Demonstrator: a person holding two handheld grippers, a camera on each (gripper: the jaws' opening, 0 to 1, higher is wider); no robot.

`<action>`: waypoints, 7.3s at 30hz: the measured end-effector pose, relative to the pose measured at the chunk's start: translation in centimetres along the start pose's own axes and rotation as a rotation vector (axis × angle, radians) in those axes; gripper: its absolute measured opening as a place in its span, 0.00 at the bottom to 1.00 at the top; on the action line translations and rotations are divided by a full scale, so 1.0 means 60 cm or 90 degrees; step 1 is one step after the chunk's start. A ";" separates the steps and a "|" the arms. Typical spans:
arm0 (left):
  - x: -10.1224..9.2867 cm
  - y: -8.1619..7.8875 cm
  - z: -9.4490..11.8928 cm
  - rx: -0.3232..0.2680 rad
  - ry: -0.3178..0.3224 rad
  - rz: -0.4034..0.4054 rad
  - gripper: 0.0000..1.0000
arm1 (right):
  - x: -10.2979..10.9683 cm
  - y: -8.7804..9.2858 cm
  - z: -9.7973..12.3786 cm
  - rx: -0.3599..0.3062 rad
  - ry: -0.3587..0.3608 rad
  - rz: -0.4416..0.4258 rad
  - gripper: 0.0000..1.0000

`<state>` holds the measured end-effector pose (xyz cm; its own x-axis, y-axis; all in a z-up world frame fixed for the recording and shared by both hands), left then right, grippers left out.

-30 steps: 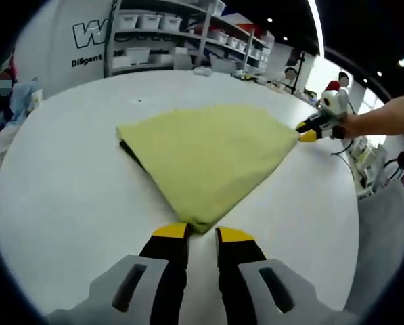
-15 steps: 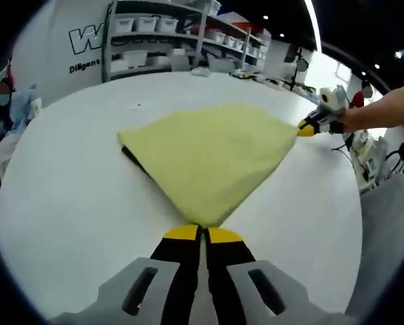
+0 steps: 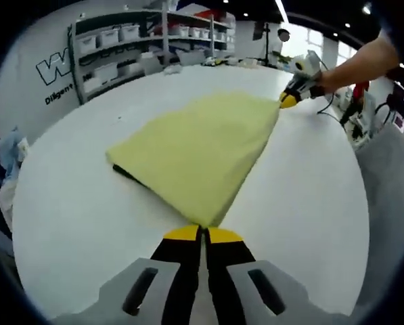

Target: Fold the garment on the visible template until the final outline fits inside the template.

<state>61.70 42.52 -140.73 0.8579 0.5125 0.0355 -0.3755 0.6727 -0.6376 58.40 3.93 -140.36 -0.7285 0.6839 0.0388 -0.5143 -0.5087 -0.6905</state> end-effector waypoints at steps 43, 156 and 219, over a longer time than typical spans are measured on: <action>-0.037 0.031 0.049 -0.023 -0.002 0.041 0.05 | 0.052 0.021 0.044 -0.003 0.014 0.011 0.04; -0.069 0.022 0.008 -0.037 -0.022 0.114 0.12 | 0.067 0.034 0.012 -0.021 0.068 -0.019 0.03; -0.160 0.095 0.148 -0.092 -0.102 0.264 0.85 | 0.188 0.044 0.093 -0.058 0.105 -0.105 0.52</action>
<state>48.21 46.18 -137.85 0.5763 0.8063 -0.1331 -0.6128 0.3185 -0.7232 46.31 7.35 -137.71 -0.5506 0.8336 0.0436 -0.5717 -0.3386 -0.7473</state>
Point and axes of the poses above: the point that each gripper's makers call its tool centre point, and the gripper's own axes: z roughly backward along the fingers, x roughly to its left, y roughly out of its underside, the point moved 4 cm from there along z, roughly backward along the fingers, and after that the axes turned 6 degrees about x, right-handed, at the moved point
